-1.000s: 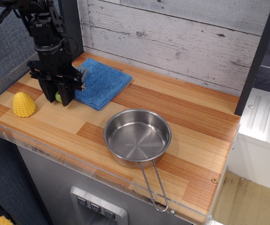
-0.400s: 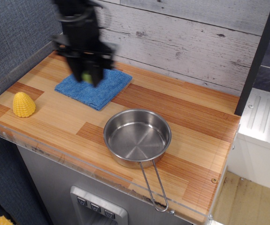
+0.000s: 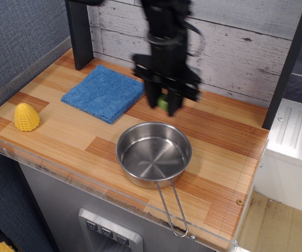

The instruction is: Move spatula to the top right table

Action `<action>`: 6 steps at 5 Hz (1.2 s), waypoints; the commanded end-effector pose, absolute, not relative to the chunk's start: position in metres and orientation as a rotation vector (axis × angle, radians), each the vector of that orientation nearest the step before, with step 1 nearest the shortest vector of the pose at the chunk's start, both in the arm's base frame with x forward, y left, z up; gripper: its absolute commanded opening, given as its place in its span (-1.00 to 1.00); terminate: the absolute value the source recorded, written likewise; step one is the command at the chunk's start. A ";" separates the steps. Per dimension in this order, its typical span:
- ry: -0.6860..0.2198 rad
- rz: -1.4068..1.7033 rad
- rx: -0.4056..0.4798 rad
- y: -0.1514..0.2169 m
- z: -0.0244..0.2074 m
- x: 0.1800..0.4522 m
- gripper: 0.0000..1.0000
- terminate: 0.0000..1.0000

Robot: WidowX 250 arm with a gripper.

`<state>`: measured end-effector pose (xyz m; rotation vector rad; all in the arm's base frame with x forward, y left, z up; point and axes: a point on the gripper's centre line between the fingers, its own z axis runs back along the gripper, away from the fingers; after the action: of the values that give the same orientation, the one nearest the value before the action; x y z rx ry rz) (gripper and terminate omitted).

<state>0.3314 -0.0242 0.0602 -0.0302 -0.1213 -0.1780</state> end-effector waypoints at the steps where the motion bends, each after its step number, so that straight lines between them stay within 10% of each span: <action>1: -0.169 -0.177 -0.004 -0.063 0.056 0.363 -1.00 -1.00; 3: -0.049 -0.138 -0.099 -0.078 0.039 0.360 -1.00 -1.00; 4: 0.008 -0.144 -0.130 -0.079 0.043 0.357 1.00 -1.00; 6: -0.023 -0.132 -0.143 -0.080 0.042 0.358 1.00 -1.00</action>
<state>0.3571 -0.0818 0.0247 -0.1392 0.0295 -0.1283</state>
